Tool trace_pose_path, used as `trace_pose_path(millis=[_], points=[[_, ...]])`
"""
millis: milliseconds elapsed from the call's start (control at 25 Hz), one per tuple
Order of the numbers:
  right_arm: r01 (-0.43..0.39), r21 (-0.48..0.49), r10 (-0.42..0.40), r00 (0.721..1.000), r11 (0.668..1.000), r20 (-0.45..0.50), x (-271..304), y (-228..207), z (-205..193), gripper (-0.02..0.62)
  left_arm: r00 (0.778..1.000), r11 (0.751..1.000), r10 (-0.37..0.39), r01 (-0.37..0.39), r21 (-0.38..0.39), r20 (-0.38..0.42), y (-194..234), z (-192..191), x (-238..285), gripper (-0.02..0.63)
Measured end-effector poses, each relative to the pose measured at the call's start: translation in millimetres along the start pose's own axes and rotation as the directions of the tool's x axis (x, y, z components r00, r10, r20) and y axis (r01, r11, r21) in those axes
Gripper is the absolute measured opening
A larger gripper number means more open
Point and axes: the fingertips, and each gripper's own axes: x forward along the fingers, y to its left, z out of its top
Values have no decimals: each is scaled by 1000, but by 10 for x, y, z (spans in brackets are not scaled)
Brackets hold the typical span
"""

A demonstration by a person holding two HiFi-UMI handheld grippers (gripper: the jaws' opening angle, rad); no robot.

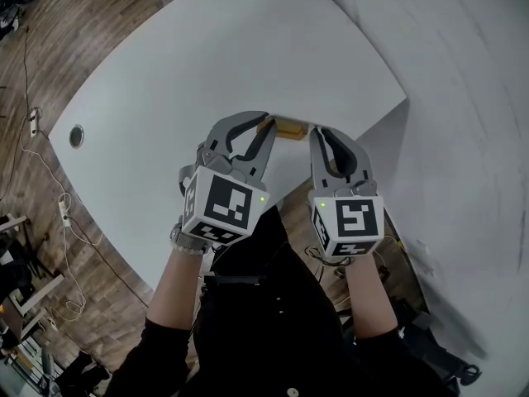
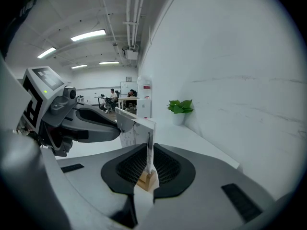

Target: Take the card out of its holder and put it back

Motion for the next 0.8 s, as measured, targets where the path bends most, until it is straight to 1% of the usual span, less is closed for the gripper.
trace_pose_path(millis=[320,520,800], points=[[-4,-10,4,1000,1000,-12,50,13,-39,71,1000,1000,-3,2,-16,-26,7,-99,42,48],[-6,-30,5,1000,1000,-15,116,11,-29,71,1000,999,0,-2,-40,-31,59,-144,86,48],[-4,-30,3,999,1000,-36,207,-26,-134,71,999,999,-7,5,-45,-50,58,-241,191,48]])
